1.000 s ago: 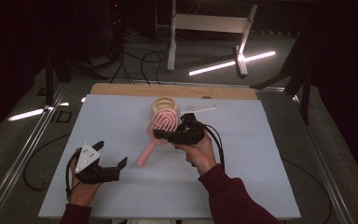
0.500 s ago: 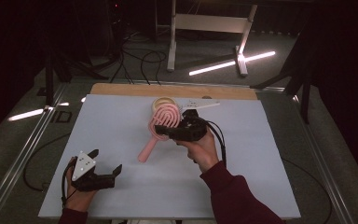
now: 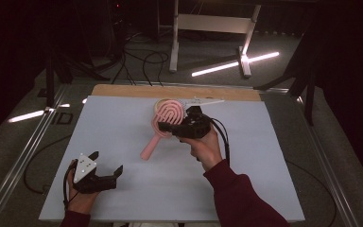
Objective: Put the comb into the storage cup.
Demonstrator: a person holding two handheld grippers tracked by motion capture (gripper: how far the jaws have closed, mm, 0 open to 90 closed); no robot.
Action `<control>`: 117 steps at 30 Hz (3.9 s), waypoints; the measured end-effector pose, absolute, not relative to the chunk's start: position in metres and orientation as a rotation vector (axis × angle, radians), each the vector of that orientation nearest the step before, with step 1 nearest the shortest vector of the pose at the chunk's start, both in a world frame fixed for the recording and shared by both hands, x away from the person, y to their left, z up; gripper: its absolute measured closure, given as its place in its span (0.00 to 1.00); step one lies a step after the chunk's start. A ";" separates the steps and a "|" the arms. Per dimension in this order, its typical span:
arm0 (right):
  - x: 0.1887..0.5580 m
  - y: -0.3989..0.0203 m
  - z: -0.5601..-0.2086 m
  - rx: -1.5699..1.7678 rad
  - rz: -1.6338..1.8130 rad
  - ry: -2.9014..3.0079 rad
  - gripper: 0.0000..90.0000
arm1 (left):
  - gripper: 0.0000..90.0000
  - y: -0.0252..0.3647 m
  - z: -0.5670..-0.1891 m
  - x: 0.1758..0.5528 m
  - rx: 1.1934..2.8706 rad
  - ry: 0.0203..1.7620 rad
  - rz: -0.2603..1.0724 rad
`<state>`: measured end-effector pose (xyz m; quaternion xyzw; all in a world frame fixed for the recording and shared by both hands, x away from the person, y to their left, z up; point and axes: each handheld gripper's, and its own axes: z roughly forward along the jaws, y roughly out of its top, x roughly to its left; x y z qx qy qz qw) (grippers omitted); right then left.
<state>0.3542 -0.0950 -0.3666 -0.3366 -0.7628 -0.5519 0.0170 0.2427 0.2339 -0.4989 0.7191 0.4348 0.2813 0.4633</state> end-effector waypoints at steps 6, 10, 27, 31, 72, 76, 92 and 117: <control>0.357 -0.095 -0.366 -1.053 -1.713 -2.367 0.71 | 0.00 0.231 -0.499 0.243 1.772 1.063 0.689; 0.360 -0.095 -0.364 -1.055 -1.713 -2.368 0.71 | 0.00 0.230 -0.499 0.243 1.772 1.062 0.681; 0.369 -0.094 -0.355 -1.063 -1.715 -2.370 0.71 | 0.00 0.230 -0.500 0.243 1.770 1.066 0.676; 0.372 -0.095 -0.354 -1.071 -1.710 -2.378 0.71 | 0.00 0.229 -0.500 0.243 1.768 1.069 0.676; 0.401 -0.086 -0.339 -1.122 -1.708 -2.468 0.71 | 0.01 0.231 -0.499 0.242 1.750 1.073 0.721; 0.404 -0.086 -0.338 -1.114 -1.723 -2.465 0.71 | 0.01 0.232 -0.499 0.242 1.747 1.075 0.722; 0.413 -0.083 -0.332 -1.129 -1.743 -2.478 0.71 | 0.01 0.232 -0.499 0.242 1.741 1.078 0.723; 0.428 -0.083 -0.329 -1.199 -1.746 -2.514 0.71 | 0.00 0.233 -0.499 0.243 1.745 1.080 0.719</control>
